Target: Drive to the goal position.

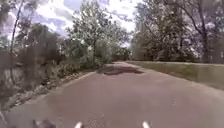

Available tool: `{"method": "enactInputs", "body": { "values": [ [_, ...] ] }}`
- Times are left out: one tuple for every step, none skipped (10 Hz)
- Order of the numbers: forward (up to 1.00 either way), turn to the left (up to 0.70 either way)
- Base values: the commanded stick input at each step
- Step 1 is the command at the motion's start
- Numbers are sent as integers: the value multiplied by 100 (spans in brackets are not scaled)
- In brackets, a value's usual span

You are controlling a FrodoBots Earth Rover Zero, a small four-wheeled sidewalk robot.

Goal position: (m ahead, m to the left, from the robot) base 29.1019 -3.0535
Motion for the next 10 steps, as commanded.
{"method": "enactInputs", "body": {
  "values": [
    [100,0],
    [100,0],
    [100,0],
    [100,0],
    [100,0],
    [100,0],
    [100,0],
    [100,0],
    [100,0],
    [100,0]
  ]
}}
